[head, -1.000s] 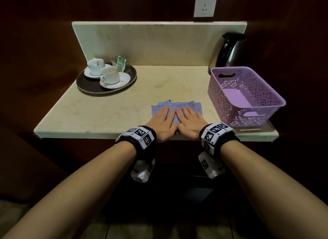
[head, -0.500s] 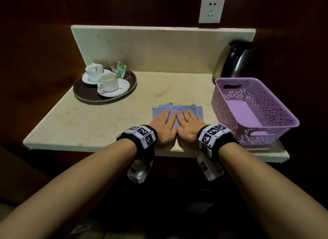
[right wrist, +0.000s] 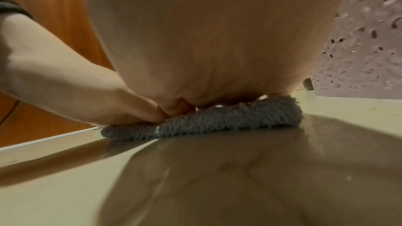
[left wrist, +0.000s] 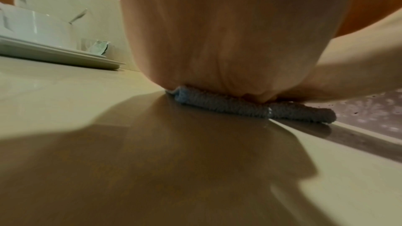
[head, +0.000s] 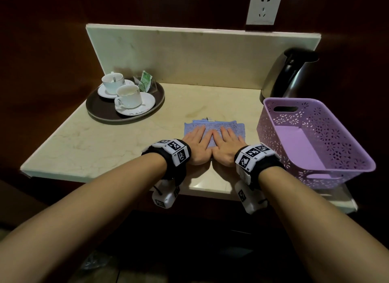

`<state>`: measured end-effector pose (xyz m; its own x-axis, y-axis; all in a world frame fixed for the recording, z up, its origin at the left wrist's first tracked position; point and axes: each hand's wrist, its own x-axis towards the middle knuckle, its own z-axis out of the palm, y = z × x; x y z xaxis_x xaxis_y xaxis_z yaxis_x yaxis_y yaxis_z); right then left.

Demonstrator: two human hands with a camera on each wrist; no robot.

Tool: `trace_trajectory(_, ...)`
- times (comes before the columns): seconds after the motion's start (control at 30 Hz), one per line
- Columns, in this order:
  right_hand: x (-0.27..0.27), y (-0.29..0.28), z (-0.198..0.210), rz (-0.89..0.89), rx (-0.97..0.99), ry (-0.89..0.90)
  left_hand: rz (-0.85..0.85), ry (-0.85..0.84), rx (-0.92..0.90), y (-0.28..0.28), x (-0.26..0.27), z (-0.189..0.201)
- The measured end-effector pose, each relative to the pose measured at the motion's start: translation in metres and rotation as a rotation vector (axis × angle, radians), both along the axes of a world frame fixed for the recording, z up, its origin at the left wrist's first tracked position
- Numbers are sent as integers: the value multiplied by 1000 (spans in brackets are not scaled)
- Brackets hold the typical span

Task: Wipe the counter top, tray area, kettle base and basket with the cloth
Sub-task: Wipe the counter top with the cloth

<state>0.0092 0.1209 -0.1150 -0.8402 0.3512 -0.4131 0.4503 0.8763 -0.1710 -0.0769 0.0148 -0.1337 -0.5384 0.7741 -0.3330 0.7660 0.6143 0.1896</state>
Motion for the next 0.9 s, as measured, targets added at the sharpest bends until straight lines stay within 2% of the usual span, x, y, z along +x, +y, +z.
trace_trajectory(0.23,-18,14,-3,-22,5,-2,-6,46,32,15,-17,-9)
trace_trajectory(0.9,-63,50,-3,-99,11,-15,-46,-3,-36,56,-62,6)
